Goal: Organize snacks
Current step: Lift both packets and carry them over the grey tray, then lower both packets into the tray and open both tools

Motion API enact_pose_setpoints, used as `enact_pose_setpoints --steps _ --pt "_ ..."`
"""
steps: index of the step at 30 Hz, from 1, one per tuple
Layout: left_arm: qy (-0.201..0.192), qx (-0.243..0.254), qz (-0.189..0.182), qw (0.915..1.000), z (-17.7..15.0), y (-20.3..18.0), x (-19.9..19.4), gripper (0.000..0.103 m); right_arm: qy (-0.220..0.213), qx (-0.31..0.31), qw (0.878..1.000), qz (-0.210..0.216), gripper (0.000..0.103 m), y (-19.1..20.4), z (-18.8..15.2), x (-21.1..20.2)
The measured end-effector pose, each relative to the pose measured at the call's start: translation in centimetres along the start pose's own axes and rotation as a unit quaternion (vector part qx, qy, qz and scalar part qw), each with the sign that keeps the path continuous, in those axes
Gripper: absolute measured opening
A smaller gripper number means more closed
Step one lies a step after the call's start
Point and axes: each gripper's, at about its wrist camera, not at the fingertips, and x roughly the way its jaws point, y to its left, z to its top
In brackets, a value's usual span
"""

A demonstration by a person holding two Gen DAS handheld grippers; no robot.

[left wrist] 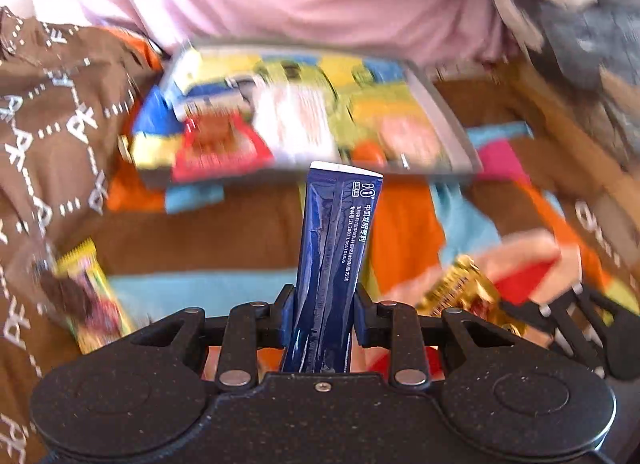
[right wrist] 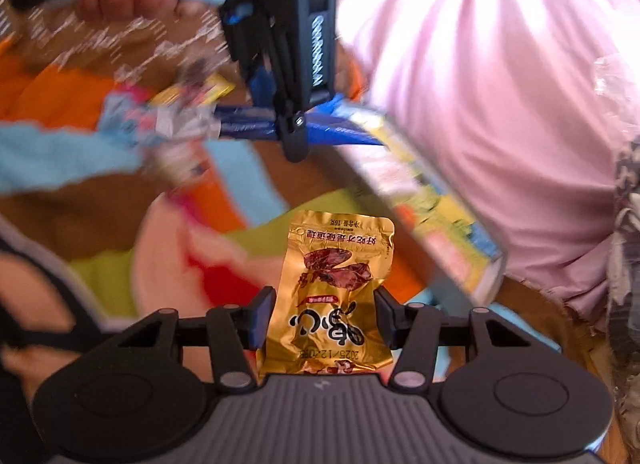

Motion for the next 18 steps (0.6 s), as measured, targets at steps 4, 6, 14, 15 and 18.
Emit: enact_pose_setpoints --steps 4,6,14,15,18 --pt "-0.044 -0.006 0.008 0.9990 3.5 0.6 0.0 0.031 -0.027 0.027 0.999 -0.031 0.057 -2.4 1.7 1.1" --pt "-0.062 -0.007 0.015 0.9979 5.2 0.9 0.3 0.031 -0.034 0.040 0.998 -0.044 0.057 -3.6 2.5 2.2" --pt "-0.090 -0.057 0.058 0.9927 11.4 1.8 4.2 0.031 -0.043 0.155 0.984 -0.079 0.057 -8.3 4.2 7.5" --pt "-0.092 -0.058 0.063 0.9920 11.9 2.0 4.7 0.031 -0.044 0.162 0.982 -0.086 0.057 -8.8 4.5 8.2" --pt "-0.100 -0.063 0.071 0.9905 13.2 2.3 5.9 0.031 -0.044 0.189 0.977 -0.086 0.057 -10.3 4.5 9.7"
